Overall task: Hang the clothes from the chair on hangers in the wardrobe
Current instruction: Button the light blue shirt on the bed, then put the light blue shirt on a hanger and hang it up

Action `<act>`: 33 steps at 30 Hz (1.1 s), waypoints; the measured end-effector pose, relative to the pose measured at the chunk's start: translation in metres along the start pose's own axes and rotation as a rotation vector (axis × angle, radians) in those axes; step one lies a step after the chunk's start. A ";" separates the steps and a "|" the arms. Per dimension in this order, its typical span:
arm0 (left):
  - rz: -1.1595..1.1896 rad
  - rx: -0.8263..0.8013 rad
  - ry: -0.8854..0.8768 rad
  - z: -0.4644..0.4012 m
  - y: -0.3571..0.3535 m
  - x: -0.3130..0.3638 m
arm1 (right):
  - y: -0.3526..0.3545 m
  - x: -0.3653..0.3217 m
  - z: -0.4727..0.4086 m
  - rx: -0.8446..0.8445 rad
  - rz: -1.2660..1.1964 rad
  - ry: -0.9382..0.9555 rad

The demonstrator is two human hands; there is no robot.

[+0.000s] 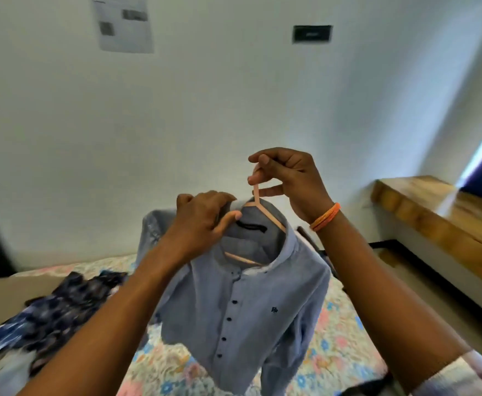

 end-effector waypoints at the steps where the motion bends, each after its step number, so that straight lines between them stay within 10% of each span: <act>1: 0.044 0.013 -0.050 -0.005 -0.004 0.018 | 0.017 -0.006 0.010 0.037 0.023 -0.006; 10: 0.283 0.120 -0.355 -0.041 -0.033 0.226 | 0.200 -0.089 0.136 0.472 0.175 -0.001; 17: 0.463 0.222 -0.499 -0.064 -0.013 0.387 | 0.334 -0.155 0.320 0.614 1.105 -0.096; 33: 0.690 0.105 -0.757 -0.011 -0.011 0.872 | 0.519 -0.370 0.699 1.251 1.891 0.058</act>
Point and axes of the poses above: each hand's wrist, its own z-axis away from the middle knuckle, its own y-axis out of the back of the hand, x = y × z, the point moved 10 cm from there along -z, towards the middle knuckle, and after that the axes turned 11 degrees about -z, right-handed, at the moved point
